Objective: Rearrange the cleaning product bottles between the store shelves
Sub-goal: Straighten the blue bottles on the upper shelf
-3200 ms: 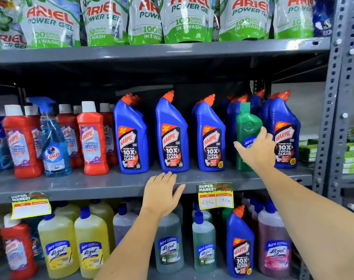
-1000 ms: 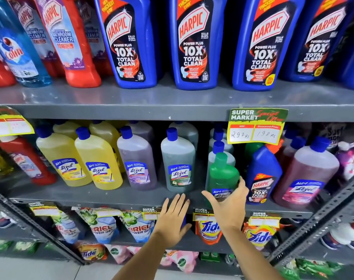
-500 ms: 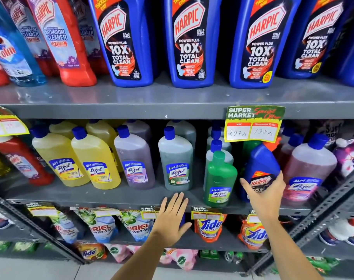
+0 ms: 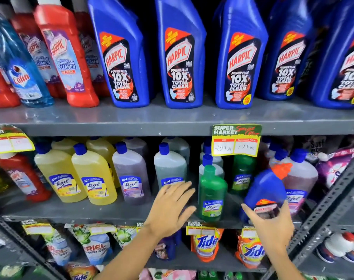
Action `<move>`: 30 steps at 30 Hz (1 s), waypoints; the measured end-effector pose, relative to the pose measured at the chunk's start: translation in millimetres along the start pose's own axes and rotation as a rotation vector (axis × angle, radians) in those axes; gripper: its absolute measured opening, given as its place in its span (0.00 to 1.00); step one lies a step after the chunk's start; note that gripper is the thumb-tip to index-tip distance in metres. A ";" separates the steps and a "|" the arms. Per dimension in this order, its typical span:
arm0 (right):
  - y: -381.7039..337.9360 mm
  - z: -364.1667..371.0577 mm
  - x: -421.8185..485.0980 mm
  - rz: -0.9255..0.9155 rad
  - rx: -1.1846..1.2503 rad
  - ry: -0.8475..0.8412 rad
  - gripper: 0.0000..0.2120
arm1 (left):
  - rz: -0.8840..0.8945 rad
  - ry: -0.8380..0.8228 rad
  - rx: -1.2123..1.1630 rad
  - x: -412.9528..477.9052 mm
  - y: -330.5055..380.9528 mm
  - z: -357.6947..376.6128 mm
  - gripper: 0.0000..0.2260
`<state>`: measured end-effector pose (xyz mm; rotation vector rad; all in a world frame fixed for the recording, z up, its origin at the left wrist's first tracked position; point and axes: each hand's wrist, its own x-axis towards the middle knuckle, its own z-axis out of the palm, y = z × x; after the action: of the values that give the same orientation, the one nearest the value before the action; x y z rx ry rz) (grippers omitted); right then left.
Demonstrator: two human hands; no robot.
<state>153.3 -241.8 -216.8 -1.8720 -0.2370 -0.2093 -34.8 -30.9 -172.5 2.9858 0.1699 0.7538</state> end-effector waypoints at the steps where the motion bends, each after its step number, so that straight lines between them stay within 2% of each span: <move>1: -4.1 -9.6 -3.0 -0.006 0.018 0.018 0.40 | 0.058 0.111 -0.014 13.3 7.3 -22.5 0.23; 4: -29.3 -41.2 -5.3 -0.036 0.121 0.080 0.48 | 0.212 0.434 -0.005 58.2 30.5 -90.9 0.19; 6: -49.9 -61.7 -0.4 -0.117 0.245 0.099 0.51 | 0.239 0.547 0.071 88.4 38.7 -126.6 0.19; 9: -82.1 -89.7 18.4 -0.203 0.362 0.134 0.44 | 0.140 0.496 0.185 126.0 30.3 -146.0 0.20; 12: -127.1 -113.2 39.6 -0.304 0.337 0.142 0.38 | 0.067 0.395 0.143 140.7 21.6 -133.7 0.20; 15: -172.4 -128.9 61.1 -0.390 0.312 0.137 0.31 | 0.070 0.400 0.156 143.1 19.2 -119.1 0.18; 23: -262.8 -132.0 107.8 -0.410 0.184 0.054 0.36 | 0.059 0.443 0.162 142.8 10.0 -107.4 0.15; 27: -281.9 -111.2 129.8 -0.369 0.141 0.055 0.34 | 0.039 0.452 0.117 142.3 11.3 -108.9 0.15; 30: -285.7 -92.9 140.1 -0.310 0.091 0.046 0.43 | 0.036 0.457 0.102 141.7 12.1 -109.0 0.15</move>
<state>209.6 -236.0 109.8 -1.7320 -0.4970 -0.4455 38.4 -22.6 -9.2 2.8600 0.1782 1.4632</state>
